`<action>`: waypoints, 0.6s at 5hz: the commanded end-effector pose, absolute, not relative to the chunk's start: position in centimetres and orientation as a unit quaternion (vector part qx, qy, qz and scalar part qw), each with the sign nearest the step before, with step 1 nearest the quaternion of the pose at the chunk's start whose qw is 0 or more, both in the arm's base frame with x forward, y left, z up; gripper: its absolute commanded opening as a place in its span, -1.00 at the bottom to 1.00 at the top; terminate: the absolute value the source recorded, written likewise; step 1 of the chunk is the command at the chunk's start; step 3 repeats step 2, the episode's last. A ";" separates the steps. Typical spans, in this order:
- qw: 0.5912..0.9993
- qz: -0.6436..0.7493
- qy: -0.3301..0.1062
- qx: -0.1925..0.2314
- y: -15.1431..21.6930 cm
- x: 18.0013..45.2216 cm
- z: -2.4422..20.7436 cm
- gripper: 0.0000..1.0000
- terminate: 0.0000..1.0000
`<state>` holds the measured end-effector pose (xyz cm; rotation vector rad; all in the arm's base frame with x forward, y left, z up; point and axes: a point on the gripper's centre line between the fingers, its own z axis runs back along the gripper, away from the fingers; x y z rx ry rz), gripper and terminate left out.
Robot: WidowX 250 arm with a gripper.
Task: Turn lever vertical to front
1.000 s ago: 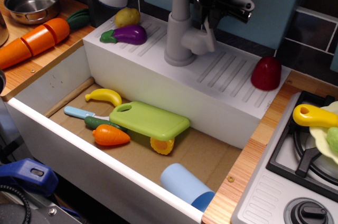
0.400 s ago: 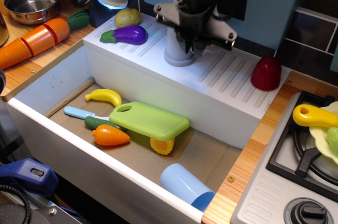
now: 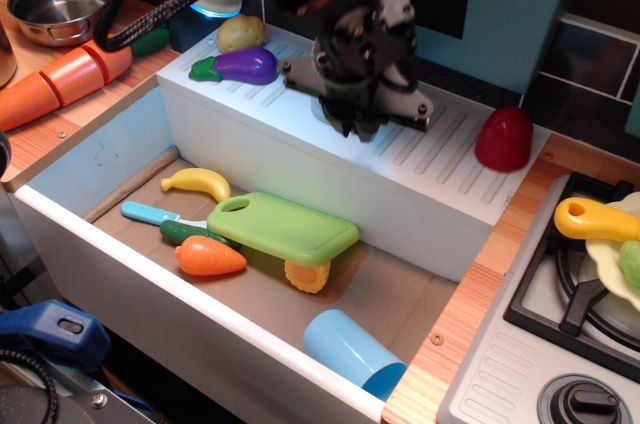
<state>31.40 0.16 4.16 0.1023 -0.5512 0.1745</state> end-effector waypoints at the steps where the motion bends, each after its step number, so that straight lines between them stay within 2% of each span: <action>1: 0.957 0.105 -0.267 0.049 -0.1 30.5 3.0 -1.00 -1.00; 2: 0.957 0.105 -0.267 0.049 -0.1 30.5 3.0 1.00 1.00; 3: 0.957 0.105 -0.267 0.049 -0.1 30.5 3.0 1.00 1.00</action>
